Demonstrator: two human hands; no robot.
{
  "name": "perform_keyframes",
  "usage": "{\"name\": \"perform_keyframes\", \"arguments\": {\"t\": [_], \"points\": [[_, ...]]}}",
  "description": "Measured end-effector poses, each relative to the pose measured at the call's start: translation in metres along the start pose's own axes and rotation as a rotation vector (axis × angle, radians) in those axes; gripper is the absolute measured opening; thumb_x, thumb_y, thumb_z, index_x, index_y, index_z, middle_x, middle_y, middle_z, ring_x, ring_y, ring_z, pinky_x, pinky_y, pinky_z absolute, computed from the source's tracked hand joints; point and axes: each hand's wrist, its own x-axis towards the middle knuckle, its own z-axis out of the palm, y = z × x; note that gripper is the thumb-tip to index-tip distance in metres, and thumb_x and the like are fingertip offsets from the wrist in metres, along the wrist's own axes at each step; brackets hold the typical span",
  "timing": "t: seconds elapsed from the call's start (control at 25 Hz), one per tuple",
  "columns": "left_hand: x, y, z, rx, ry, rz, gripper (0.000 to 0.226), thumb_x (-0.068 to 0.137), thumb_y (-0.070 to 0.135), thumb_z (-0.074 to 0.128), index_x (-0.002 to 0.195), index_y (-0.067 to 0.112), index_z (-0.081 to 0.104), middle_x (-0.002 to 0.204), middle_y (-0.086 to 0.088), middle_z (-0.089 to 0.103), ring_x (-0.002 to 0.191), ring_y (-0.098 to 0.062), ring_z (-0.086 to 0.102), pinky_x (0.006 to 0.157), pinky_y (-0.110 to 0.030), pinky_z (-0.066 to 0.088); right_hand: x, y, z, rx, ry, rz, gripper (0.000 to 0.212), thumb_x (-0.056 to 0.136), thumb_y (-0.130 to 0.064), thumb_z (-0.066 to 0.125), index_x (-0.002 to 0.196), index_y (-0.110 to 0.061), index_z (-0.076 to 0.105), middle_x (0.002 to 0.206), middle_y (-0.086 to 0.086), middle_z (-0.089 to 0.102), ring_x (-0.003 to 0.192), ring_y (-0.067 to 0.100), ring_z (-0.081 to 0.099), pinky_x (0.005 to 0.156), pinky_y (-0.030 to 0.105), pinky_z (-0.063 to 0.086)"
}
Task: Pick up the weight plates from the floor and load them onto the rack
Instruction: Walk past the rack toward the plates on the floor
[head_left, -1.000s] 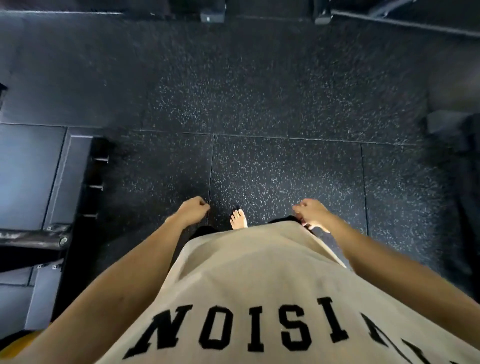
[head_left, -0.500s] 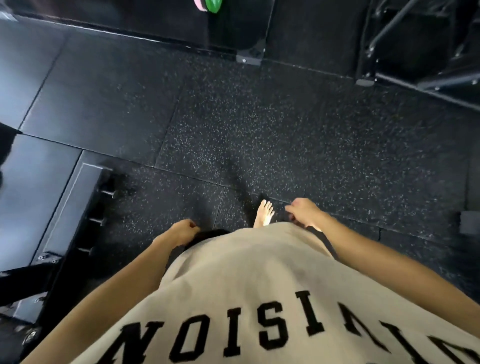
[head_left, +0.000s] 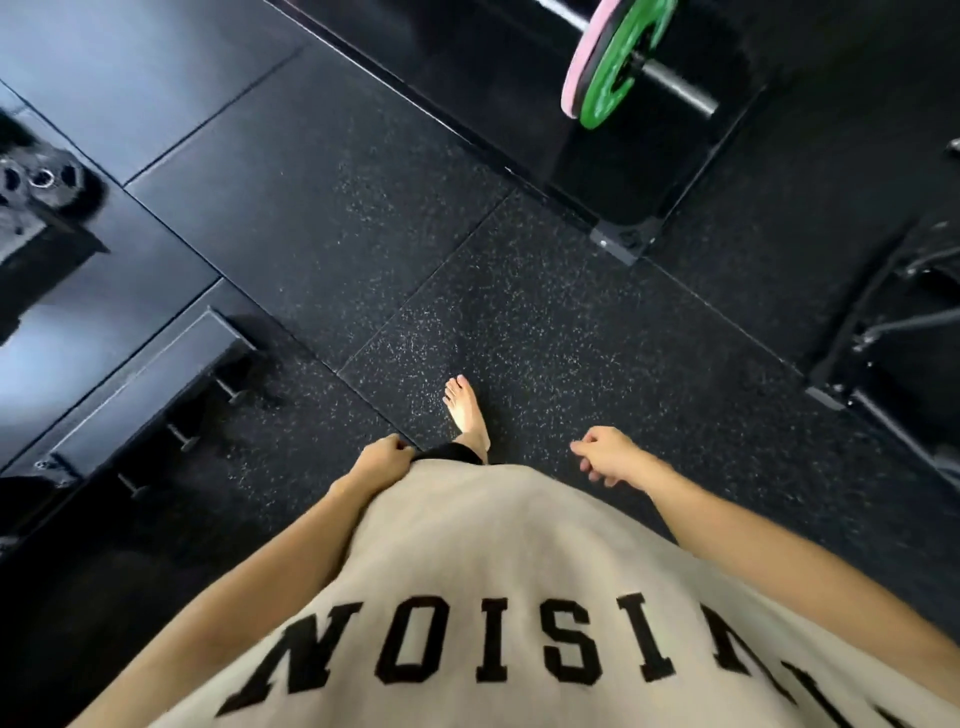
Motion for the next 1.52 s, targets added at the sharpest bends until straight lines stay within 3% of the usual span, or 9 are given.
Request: {"name": "perform_keyframes", "arguments": {"t": [0.32, 0.48, 0.6, 0.68, 0.84, 0.96, 1.16, 1.36, 1.52], "points": [[0.126, 0.067, -0.210, -0.153, 0.056, -0.056, 0.030, 0.099, 0.027, 0.049, 0.118, 0.007, 0.057, 0.114, -0.006, 0.062, 0.110, -0.032, 0.059, 0.081, -0.032, 0.045, 0.113, -0.233, -0.128, -0.099, 0.084, -0.169, 0.019, 0.094, -0.031, 0.059, 0.082, -0.016, 0.059, 0.087, 0.008, 0.069, 0.075, 0.025, 0.060, 0.065, 0.033, 0.046], [0.178, 0.074, -0.272, -0.341, 0.056, -0.162, 0.032, 0.098, 0.027, 0.049, 0.122, 0.006, 0.056, 0.120, -0.017, 0.064, 0.107, -0.036, 0.063, 0.087, -0.039, 0.052, 0.173, -0.350, -0.163, -0.300, 0.000, -0.249, 0.018, 0.093, -0.035, 0.058, 0.080, -0.024, 0.056, 0.100, 0.006, 0.068, 0.094, 0.025, 0.061, 0.081, 0.035, 0.046], [0.212, 0.078, -0.307, -0.439, -0.019, -0.269, 0.034, 0.101, 0.024, 0.046, 0.128, 0.005, 0.051, 0.120, -0.020, 0.063, 0.098, -0.034, 0.065, 0.078, -0.040, 0.053, 0.220, -0.442, -0.189, -0.425, -0.055, -0.306, 0.015, 0.094, -0.034, 0.058, 0.088, -0.021, 0.057, 0.105, 0.007, 0.067, 0.099, 0.026, 0.061, 0.086, 0.035, 0.045], [0.227, 0.081, -0.339, -0.501, -0.004, -0.324, 0.036, 0.100, 0.022, 0.047, 0.128, 0.001, 0.052, 0.121, -0.022, 0.063, 0.097, -0.034, 0.063, 0.076, -0.036, 0.049, 0.242, -0.500, -0.205, -0.482, -0.083, -0.343, 0.016, 0.095, -0.034, 0.057, 0.091, -0.019, 0.058, 0.104, 0.007, 0.068, 0.096, 0.026, 0.062, 0.084, 0.036, 0.046], [0.256, 0.080, -0.425, -0.563, 0.207, -0.432, 0.034, 0.099, 0.024, 0.048, 0.123, 0.002, 0.060, 0.129, -0.017, 0.060, 0.119, -0.033, 0.055, 0.094, -0.033, 0.042, 0.276, -0.635, -0.225, -0.558, -0.157, -0.394, 0.017, 0.098, -0.033, 0.054, 0.099, -0.017, 0.056, 0.098, 0.007, 0.067, 0.080, 0.021, 0.059, 0.072, 0.036, 0.050], [0.283, 0.075, -0.476, -0.672, 0.339, -0.484, 0.032, 0.098, 0.024, 0.051, 0.121, 0.004, 0.060, 0.128, -0.014, 0.062, 0.119, -0.031, 0.055, 0.095, -0.033, 0.041, 0.290, -0.724, -0.220, -0.678, -0.202, -0.460, 0.016, 0.100, -0.031, 0.051, 0.098, -0.015, 0.055, 0.094, 0.008, 0.066, 0.073, 0.019, 0.058, 0.061, 0.031, 0.047], [0.342, 0.055, -0.530, -0.754, 0.212, -0.483, 0.032, 0.097, 0.026, 0.051, 0.120, 0.007, 0.062, 0.129, -0.011, 0.062, 0.119, -0.029, 0.056, 0.096, -0.032, 0.042, 0.323, -0.855, -0.187, -0.924, -0.296, -0.510, 0.018, 0.100, -0.032, 0.050, 0.100, -0.015, 0.055, 0.091, 0.006, 0.065, 0.076, 0.022, 0.062, 0.067, 0.035, 0.052], [0.383, -0.019, -0.625, -0.871, 0.231, -0.521, 0.024, 0.098, 0.028, 0.051, 0.114, 0.013, 0.060, 0.124, -0.008, 0.062, 0.112, -0.025, 0.057, 0.092, -0.032, 0.044, 0.346, -0.998, -0.147, -1.036, -0.280, -0.558, 0.023, 0.097, -0.036, 0.053, 0.103, -0.015, 0.059, 0.101, 0.008, 0.068, 0.092, 0.028, 0.066, 0.083, 0.043, 0.055], [0.394, -0.095, -0.716, -0.982, 0.336, -0.577, 0.023, 0.099, 0.030, 0.048, 0.115, 0.016, 0.056, 0.116, -0.007, 0.062, 0.105, -0.026, 0.059, 0.092, -0.041, 0.051, 0.347, -1.124, -0.101, -0.982, -0.257, -0.658, 0.019, 0.096, -0.033, 0.056, 0.088, -0.016, 0.057, 0.098, 0.010, 0.067, 0.084, 0.027, 0.059, 0.076, 0.039, 0.050]]}}
